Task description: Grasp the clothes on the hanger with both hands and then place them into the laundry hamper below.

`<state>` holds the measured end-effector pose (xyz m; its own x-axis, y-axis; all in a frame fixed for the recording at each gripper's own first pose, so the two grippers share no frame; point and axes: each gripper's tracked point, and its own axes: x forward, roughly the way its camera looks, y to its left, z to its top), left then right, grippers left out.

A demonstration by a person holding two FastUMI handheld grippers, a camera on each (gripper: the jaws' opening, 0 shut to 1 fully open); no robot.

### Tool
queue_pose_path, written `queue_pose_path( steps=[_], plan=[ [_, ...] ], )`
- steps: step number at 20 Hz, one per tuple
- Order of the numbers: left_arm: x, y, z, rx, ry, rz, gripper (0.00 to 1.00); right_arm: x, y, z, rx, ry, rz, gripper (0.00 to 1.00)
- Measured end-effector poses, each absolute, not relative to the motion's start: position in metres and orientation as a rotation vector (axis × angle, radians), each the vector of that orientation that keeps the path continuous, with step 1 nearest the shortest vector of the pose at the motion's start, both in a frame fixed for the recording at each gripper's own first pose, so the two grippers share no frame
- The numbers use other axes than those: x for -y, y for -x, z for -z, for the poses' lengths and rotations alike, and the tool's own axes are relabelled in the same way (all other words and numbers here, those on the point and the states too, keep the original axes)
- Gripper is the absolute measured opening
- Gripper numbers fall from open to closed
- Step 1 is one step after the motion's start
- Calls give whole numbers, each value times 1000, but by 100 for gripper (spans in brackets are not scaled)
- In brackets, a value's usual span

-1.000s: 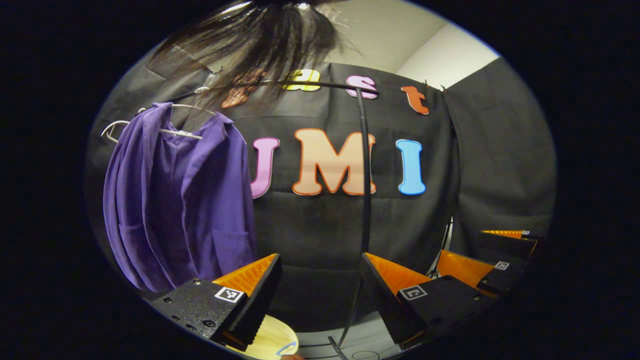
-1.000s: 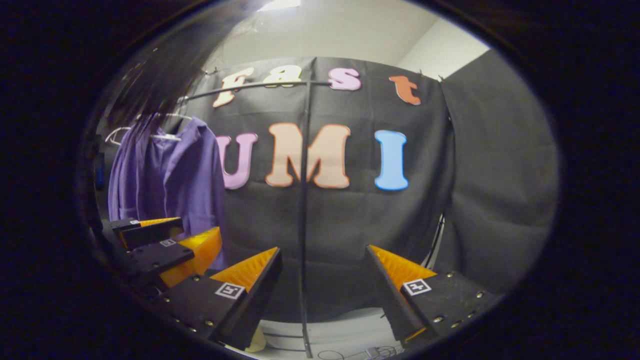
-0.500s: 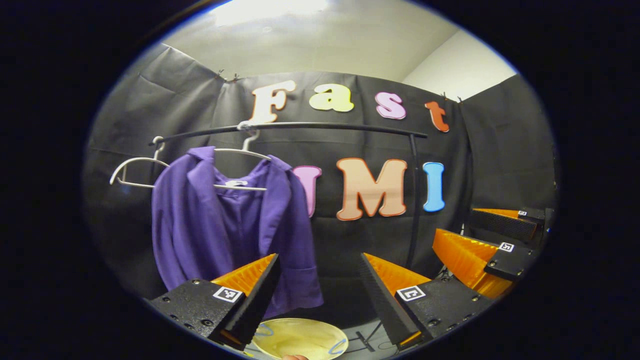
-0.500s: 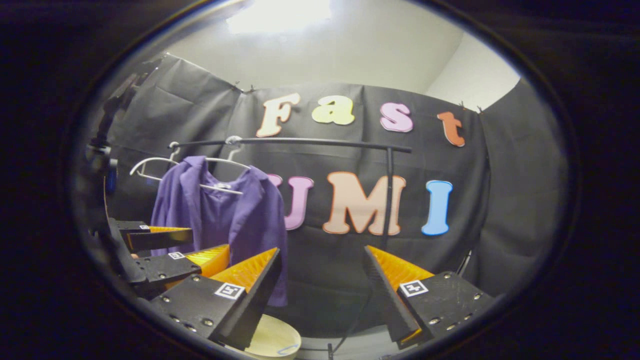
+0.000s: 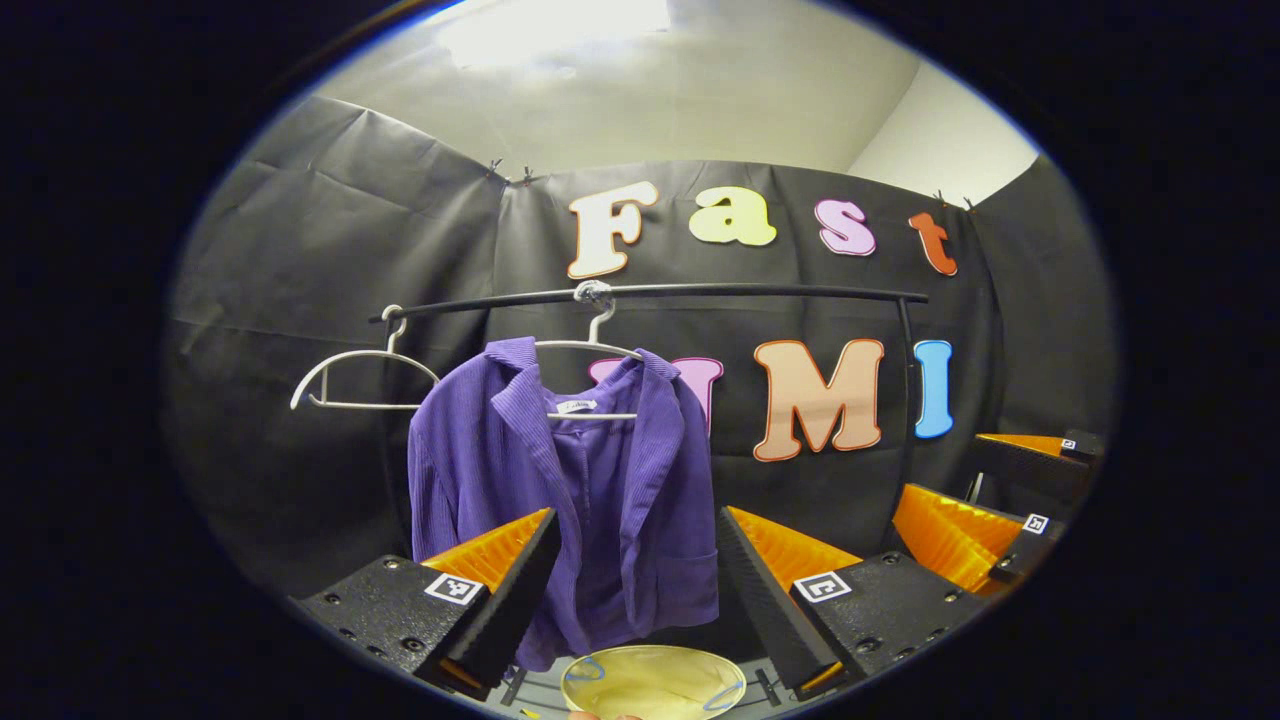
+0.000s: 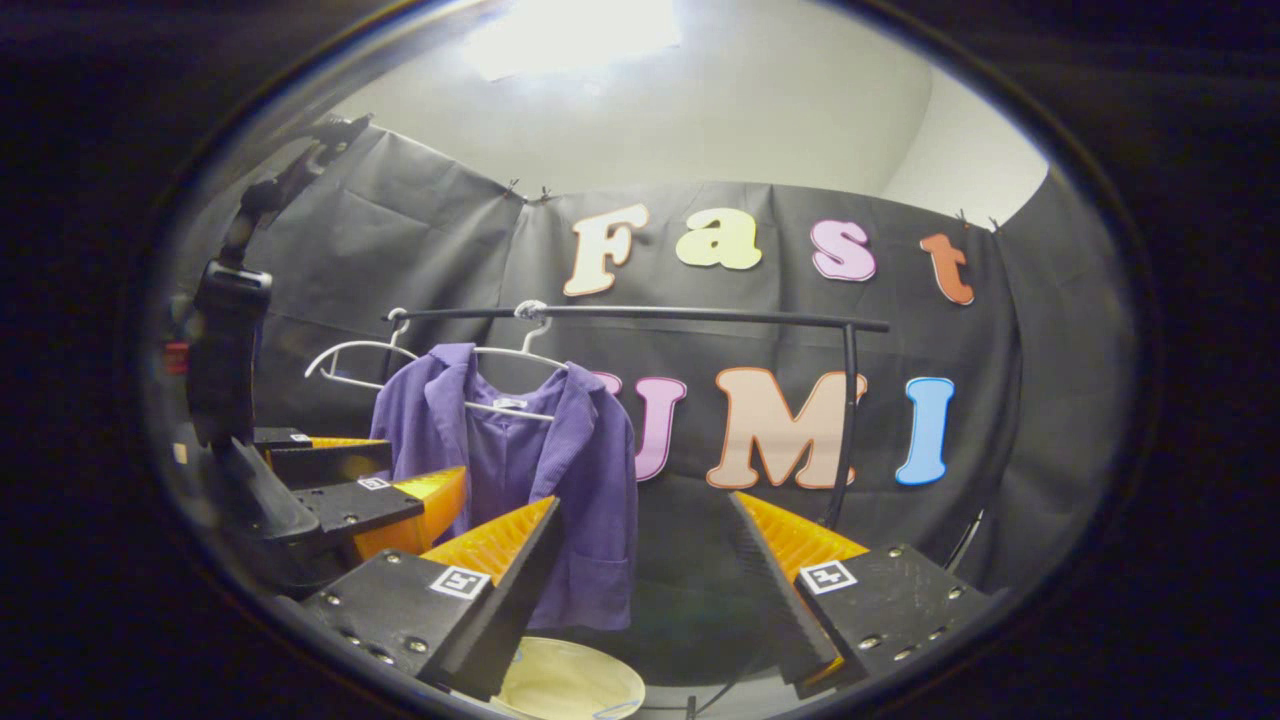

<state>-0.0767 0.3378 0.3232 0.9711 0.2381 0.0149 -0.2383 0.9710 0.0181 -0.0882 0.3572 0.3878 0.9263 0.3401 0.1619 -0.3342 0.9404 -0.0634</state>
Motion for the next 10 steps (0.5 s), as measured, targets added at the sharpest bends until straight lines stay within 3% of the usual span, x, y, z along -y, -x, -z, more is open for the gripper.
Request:
queue_pose_path(
  steps=[10],
  plan=[
    [-370, 37, -318, -9, -82, -294, 97, -344, 79, -394, 181, 41, -278, 94]
  ],
)
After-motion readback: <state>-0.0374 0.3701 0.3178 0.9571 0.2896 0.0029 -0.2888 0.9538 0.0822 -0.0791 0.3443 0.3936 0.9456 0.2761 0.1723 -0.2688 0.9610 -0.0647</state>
